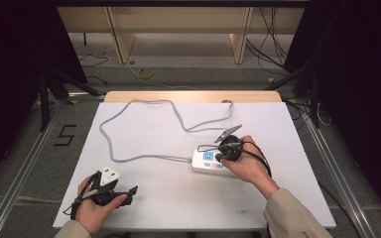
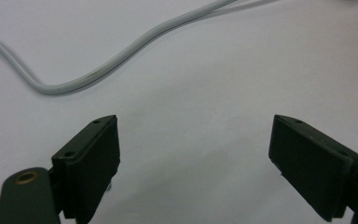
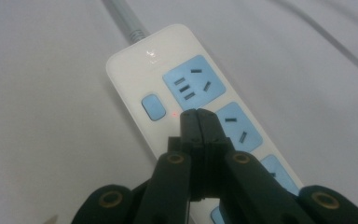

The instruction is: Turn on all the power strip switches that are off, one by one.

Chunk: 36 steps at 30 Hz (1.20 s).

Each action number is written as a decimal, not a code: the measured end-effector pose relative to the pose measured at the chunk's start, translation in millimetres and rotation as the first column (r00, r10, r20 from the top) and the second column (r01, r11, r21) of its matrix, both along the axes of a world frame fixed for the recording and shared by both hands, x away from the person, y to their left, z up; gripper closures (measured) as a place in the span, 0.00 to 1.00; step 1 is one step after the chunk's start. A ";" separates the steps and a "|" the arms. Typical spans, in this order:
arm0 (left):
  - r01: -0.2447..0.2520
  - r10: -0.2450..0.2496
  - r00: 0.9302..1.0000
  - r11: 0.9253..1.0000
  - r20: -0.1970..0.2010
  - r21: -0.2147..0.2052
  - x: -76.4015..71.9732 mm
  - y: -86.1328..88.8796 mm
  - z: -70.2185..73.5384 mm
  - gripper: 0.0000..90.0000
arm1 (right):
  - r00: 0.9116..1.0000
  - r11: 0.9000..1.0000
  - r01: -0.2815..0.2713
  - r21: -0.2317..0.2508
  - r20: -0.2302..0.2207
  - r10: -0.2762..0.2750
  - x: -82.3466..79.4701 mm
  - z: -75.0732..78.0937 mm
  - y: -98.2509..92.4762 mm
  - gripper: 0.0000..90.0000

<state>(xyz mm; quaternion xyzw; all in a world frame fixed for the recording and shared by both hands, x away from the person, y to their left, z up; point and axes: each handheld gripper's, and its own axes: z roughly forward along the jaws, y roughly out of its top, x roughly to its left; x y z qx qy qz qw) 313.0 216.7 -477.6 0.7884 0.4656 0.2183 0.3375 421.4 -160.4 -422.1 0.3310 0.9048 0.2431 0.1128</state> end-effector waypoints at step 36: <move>0.006 -0.006 1.000 1.000 -0.002 0.005 0.1 -1.7 -0.7 0.18 | 0.998 0.999 0.027 -0.042 -0.059 -0.030 -3.6 1.4 -25.3 1.00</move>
